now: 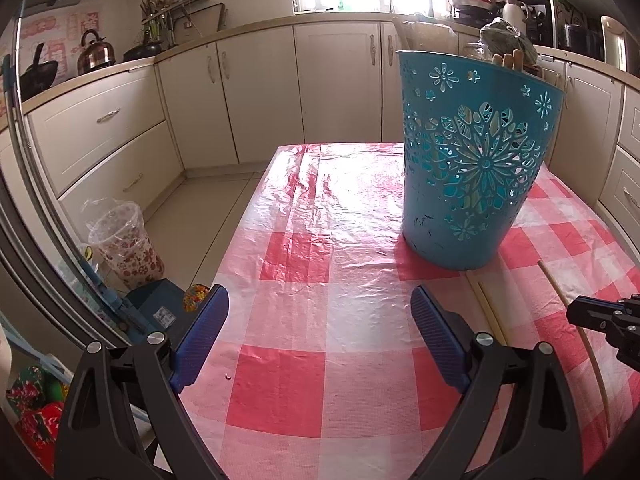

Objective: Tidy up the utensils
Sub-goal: 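Carry the stick over the teal basket and open the right gripper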

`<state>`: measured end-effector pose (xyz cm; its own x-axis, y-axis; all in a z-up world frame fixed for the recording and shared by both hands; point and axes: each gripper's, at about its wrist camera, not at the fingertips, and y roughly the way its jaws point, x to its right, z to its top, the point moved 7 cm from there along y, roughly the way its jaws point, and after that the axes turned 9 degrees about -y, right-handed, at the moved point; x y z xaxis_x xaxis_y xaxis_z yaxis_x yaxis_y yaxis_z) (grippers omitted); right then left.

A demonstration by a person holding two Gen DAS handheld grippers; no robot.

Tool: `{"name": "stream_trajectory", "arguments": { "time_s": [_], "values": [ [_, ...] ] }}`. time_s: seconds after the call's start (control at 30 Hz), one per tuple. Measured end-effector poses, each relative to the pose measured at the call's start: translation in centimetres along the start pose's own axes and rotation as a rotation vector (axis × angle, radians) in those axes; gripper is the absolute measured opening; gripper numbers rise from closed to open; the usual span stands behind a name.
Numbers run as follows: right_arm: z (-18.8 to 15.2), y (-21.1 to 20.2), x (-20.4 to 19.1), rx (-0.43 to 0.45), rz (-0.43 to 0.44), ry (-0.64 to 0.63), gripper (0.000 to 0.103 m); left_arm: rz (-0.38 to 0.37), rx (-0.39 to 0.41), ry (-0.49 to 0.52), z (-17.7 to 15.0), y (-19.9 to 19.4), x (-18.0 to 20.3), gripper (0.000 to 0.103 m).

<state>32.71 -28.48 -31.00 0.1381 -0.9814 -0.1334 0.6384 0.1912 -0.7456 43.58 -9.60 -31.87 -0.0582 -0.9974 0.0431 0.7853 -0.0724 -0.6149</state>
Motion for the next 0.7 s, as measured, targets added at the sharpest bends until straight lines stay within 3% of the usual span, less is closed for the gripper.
{"name": "stream_trajectory", "arguments": {
  "time_s": [0.2,0.5,0.7],
  "values": [
    [0.8,-0.8,-0.2,0.045,0.06,0.04,0.006,0.002,-0.001,0.002,0.0,0.0,0.0,0.089],
    [4.4,-5.5,-0.9,0.242,0.246,0.104,0.006,0.008,-0.014,0.009,-0.2,0.2,-0.1,0.089],
    [10.2,-9.5,-1.1,0.399,0.351,0.136,0.006,0.014,-0.019,0.013,-0.2,0.3,-0.1,0.089]
  ]
}}
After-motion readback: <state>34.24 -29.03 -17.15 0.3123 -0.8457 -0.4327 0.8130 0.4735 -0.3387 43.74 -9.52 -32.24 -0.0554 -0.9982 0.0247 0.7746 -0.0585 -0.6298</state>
